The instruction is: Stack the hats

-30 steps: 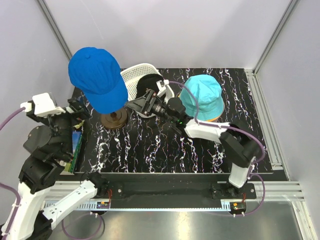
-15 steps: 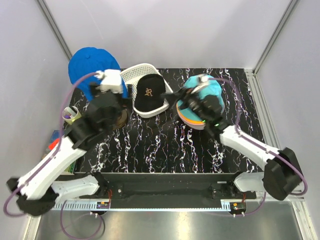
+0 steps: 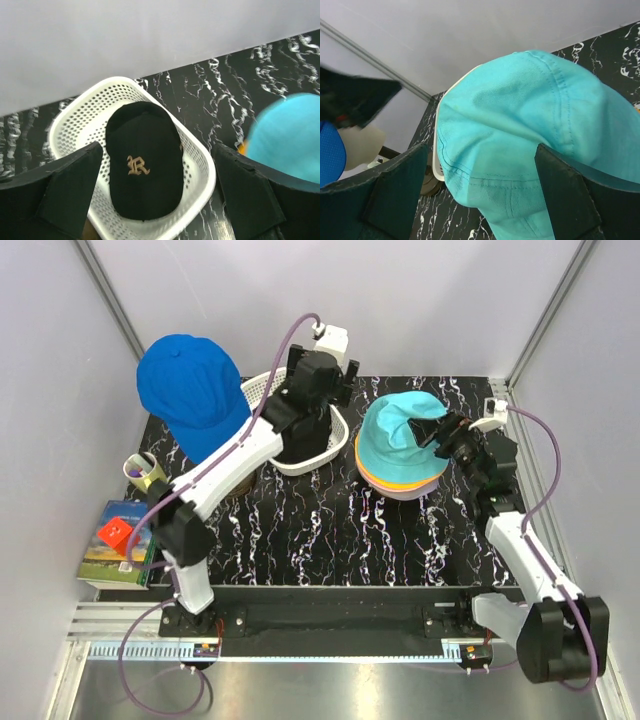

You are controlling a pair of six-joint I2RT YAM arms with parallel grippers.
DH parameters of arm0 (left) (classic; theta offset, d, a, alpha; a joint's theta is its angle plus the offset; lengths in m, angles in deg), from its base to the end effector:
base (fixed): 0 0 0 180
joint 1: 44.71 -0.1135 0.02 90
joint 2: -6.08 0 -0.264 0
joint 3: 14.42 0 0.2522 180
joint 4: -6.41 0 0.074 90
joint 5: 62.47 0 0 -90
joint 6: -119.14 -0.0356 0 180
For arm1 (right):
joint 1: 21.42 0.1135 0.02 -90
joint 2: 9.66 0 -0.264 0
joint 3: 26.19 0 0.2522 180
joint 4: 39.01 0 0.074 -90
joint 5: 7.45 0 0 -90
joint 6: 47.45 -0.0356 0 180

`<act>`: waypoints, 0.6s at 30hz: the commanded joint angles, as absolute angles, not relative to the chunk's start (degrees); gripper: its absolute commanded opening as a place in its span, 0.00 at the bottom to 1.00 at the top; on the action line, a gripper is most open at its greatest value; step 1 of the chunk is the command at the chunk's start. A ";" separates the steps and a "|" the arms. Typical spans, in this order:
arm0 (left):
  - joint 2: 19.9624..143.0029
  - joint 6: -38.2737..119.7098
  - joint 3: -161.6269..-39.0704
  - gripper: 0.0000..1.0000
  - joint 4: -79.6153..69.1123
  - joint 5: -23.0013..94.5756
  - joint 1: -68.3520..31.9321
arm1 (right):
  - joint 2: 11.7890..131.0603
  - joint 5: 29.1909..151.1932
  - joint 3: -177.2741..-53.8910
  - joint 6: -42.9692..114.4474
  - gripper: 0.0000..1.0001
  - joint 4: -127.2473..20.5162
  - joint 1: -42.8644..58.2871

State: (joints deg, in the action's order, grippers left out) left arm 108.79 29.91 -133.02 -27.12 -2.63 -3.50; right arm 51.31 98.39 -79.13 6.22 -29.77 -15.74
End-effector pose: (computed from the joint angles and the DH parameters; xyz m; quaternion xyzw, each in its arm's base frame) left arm 0.3281 -0.2636 0.4083 0.1253 0.7844 -0.0081 0.6074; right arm 0.2477 0.0344 0.3114 0.0882 0.6943 0.3437 0.6261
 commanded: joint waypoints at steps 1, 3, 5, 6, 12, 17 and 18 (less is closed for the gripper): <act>117.42 36.08 -141.20 0.99 -28.97 6.43 -10.69 | 47.31 99.78 -78.71 6.78 0.96 -32.90 -18.07; 120.84 36.35 -142.00 0.99 -28.63 5.30 -12.45 | 46.08 99.78 -78.44 6.78 0.97 -33.43 -18.43; 122.61 35.82 -141.91 0.99 -27.66 5.20 -13.42 | 45.72 100.04 -78.62 6.70 0.97 -33.61 -18.60; 124.45 35.56 -142.00 0.99 -27.40 5.46 -13.68 | 45.54 100.30 -78.71 6.43 0.97 -33.61 -18.60; 130.26 35.20 -141.91 0.99 -27.04 7.22 -15.35 | 45.54 102.59 -79.15 5.29 0.97 -33.17 -18.60; 131.93 35.73 -140.15 0.99 -23.10 12.48 -17.72 | 44.84 103.47 -79.06 4.94 0.97 -32.91 -18.60; 132.20 35.73 -140.15 0.99 -22.83 13.11 -17.90 | 44.75 103.47 -79.06 4.85 0.97 -32.91 -18.52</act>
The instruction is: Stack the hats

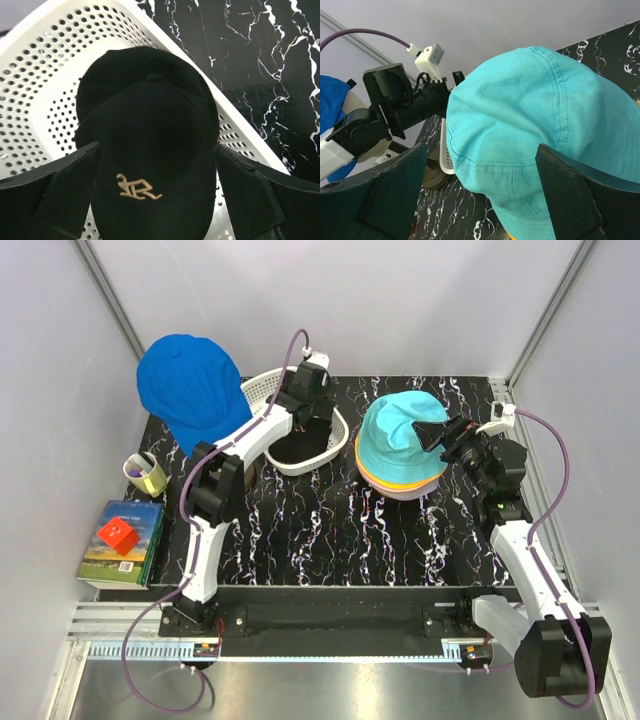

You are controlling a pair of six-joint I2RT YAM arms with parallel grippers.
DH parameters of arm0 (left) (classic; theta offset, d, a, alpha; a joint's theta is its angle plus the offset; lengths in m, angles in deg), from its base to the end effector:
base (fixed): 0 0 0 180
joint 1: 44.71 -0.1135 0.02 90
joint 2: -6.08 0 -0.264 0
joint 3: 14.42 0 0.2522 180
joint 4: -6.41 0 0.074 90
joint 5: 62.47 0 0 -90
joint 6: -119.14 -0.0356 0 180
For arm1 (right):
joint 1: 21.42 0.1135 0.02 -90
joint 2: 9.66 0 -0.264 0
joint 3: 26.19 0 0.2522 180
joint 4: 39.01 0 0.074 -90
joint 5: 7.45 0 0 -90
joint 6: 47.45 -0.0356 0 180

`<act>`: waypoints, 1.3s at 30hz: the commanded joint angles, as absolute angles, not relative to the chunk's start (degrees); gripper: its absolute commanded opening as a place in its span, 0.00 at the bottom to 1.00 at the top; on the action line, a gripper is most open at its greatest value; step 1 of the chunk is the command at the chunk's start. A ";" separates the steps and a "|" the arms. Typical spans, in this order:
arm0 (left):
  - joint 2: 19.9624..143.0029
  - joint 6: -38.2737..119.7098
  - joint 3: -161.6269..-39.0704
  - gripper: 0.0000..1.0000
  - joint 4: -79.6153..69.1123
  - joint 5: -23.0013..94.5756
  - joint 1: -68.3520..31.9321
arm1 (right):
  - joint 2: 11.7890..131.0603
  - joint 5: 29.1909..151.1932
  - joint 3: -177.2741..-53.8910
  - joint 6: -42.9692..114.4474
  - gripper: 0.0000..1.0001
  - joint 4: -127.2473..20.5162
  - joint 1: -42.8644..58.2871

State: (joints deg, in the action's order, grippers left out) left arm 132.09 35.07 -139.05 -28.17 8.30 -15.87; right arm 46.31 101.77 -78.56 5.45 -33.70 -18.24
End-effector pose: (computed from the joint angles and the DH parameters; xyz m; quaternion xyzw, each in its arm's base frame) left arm 0.4563 -0.2379 0.2578 0.1001 0.8759 0.0082 0.4719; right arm 0.2305 0.0245 0.3197 0.0857 0.6918 0.3528 0.6242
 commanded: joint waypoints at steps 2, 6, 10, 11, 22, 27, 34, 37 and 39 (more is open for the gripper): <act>133.16 35.29 -140.33 0.99 -21.95 13.11 -18.25 | 44.75 103.64 -79.06 4.67 0.97 -32.73 -18.60; 134.75 33.27 -141.21 0.97 -21.24 12.94 -18.43 | 44.92 103.82 -78.80 4.67 0.97 -32.47 -18.60; 136.06 31.25 -141.82 0.88 -21.24 13.28 -18.52 | 45.01 104.35 -78.71 4.32 0.97 -31.94 -18.52; 136.15 30.99 -141.82 0.85 -21.15 13.72 -18.61 | 44.92 104.43 -78.80 4.15 0.97 -31.85 -18.60; 136.16 29.75 -140.33 0.18 -19.93 14.43 -18.69 | 45.36 104.70 -78.09 3.35 0.97 -30.27 -18.60; 135.36 29.49 -139.98 0.00 -19.40 13.99 -18.61 | 45.63 104.70 -78.00 3.18 0.97 -29.92 -18.52; 132.29 27.65 -138.04 0.07 -19.04 16.26 -18.69 | 45.63 104.26 -77.74 3.27 0.97 -29.74 -18.69; 132.46 27.12 -138.48 0.63 -19.66 20.13 -18.69 | 45.80 104.52 -77.74 3.00 0.97 -29.48 -18.60; 134.21 26.77 -140.14 0.85 -20.88 19.19 -18.69 | 45.80 104.70 -77.65 2.92 0.97 -29.39 -18.52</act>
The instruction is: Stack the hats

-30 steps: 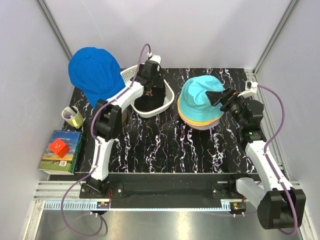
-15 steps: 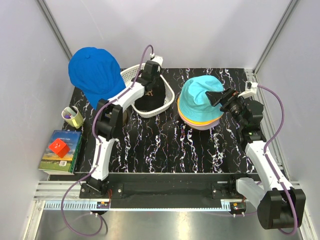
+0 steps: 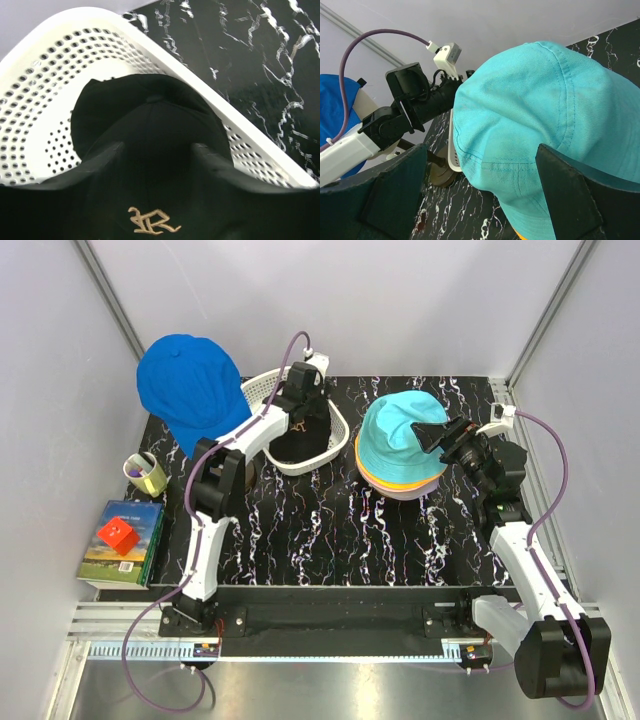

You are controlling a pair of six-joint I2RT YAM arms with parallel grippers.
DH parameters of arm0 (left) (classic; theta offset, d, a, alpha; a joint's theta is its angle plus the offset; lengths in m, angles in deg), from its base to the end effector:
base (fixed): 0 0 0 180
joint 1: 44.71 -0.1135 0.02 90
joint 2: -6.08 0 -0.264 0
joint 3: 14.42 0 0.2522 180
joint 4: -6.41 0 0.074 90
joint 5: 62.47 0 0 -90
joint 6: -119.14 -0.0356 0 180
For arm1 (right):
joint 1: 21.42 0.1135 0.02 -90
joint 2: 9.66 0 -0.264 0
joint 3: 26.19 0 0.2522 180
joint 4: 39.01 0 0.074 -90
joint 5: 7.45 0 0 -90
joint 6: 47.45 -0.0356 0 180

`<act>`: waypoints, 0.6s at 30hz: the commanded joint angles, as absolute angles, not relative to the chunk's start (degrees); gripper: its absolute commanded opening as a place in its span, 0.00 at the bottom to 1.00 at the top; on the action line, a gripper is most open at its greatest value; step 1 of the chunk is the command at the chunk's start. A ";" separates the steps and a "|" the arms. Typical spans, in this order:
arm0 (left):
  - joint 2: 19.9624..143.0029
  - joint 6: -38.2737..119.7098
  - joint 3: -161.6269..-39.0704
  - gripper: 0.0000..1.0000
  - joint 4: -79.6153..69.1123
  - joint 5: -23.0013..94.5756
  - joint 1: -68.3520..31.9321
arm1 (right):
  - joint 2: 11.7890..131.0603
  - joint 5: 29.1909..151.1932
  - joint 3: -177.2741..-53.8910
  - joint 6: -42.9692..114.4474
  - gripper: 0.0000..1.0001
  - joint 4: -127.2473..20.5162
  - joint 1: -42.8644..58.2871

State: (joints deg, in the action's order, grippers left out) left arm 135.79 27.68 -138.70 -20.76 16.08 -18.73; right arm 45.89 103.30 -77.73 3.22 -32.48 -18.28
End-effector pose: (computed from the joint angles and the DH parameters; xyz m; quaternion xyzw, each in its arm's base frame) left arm 0.4809 -0.2265 0.2341 0.1605 0.8592 -0.0160 0.4855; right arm 0.2284 0.0252 0.3183 0.0876 0.6869 0.3735 0.6173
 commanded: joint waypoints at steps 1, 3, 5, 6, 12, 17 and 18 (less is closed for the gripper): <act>135.00 26.59 -141.02 0.87 -21.67 18.92 -18.78 | 45.72 104.79 -77.74 2.83 0.97 -29.39 -18.60; 137.28 26.33 -143.92 0.93 -23.52 19.00 -18.87 | 45.63 104.79 -77.65 2.92 0.98 -29.39 -18.52; 138.35 26.50 -144.63 0.95 -24.14 19.17 -18.87 | 45.45 104.70 -77.57 2.92 0.98 -29.48 -18.52; 139.05 26.85 -144.63 0.97 -24.58 19.18 -18.96 | 45.45 104.61 -77.57 3.00 0.97 -29.48 -18.60; 139.93 28.34 -142.97 0.95 -25.63 22.42 -20.01 | 45.71 104.70 -77.65 3.00 0.98 -29.39 -18.60; 139.85 28.96 -141.38 0.53 -25.55 24.45 -20.89 | 45.80 104.79 -77.57 2.74 0.98 -29.22 -18.60; 139.67 28.96 -141.21 0.46 -25.29 24.62 -20.98 | 45.89 104.79 -77.57 2.74 0.98 -29.13 -18.60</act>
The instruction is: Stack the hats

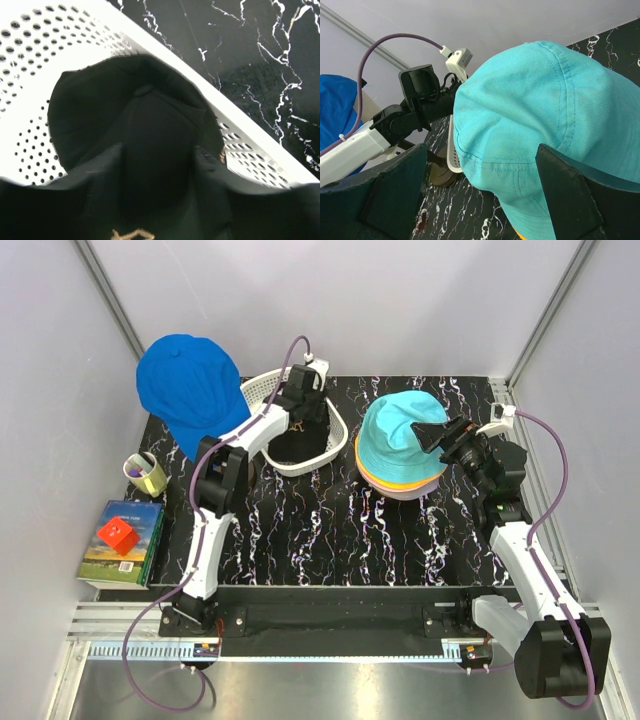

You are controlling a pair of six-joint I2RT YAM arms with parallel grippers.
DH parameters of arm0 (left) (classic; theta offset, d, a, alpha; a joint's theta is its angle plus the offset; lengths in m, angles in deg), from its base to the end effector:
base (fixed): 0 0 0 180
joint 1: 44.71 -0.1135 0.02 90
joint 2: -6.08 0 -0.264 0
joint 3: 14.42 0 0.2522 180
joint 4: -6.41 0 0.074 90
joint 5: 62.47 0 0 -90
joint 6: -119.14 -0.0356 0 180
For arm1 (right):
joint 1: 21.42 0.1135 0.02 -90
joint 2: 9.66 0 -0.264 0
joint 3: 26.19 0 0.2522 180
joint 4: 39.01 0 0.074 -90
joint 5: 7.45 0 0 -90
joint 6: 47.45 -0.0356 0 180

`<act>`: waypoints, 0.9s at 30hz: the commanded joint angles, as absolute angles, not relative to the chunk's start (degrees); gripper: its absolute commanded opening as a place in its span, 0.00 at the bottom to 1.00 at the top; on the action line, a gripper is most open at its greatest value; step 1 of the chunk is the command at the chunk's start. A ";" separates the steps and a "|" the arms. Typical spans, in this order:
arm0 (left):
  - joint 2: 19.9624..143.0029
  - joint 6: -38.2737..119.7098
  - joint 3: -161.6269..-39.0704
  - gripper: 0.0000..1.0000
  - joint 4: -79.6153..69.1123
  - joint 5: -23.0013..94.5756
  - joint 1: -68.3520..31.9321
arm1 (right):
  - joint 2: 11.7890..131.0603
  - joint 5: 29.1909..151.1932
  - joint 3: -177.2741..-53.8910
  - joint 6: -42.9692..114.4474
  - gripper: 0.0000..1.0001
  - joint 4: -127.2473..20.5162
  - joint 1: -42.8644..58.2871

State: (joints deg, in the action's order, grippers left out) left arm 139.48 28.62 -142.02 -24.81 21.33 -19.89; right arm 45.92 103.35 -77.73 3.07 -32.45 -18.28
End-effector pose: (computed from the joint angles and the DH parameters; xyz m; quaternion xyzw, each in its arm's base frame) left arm 0.4914 -0.2230 0.2140 0.1725 0.8772 -0.0464 0.4456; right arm 0.2285 0.0252 0.3182 0.0881 0.6868 0.3745 0.6167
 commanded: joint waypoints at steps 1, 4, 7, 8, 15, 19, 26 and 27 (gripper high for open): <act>139.58 28.96 -140.95 0.37 -25.02 24.63 -20.98 | 45.89 104.79 -77.57 2.65 0.98 -29.13 -18.60; 139.23 28.96 -140.59 0.08 -24.58 23.84 -21.07 | 45.72 104.79 -77.56 2.74 0.98 -29.13 -18.60; 137.74 28.96 -140.07 0.00 -23.88 23.57 -21.15 | 45.37 104.79 -77.56 2.74 0.98 -29.22 -18.60; 137.13 30.18 -139.63 0.00 -23.27 23.66 -21.07 | 45.19 104.96 -77.57 2.74 0.98 -29.22 -18.60; 128.09 31.95 -137.09 0.00 -20.63 24.37 -20.45 | 43.26 104.09 -78.00 3.97 0.98 -31.24 -18.52; 122.20 31.78 -133.57 0.00 -17.91 21.91 -19.40 | 42.64 104.17 -78.09 4.06 0.98 -31.76 -18.60; 114.54 30.37 -131.19 0.00 -16.41 20.67 -17.29 | 42.29 105.84 -78.53 5.20 0.98 -32.29 -18.60; 113.92 30.28 -130.93 0.00 -16.41 20.67 -17.03 | 42.46 106.19 -78.53 5.29 0.98 -32.38 -18.60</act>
State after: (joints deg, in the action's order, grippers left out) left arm 119.96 31.05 -131.60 -21.51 22.12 -18.21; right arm 43.34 103.94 -77.62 3.57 -32.54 -18.28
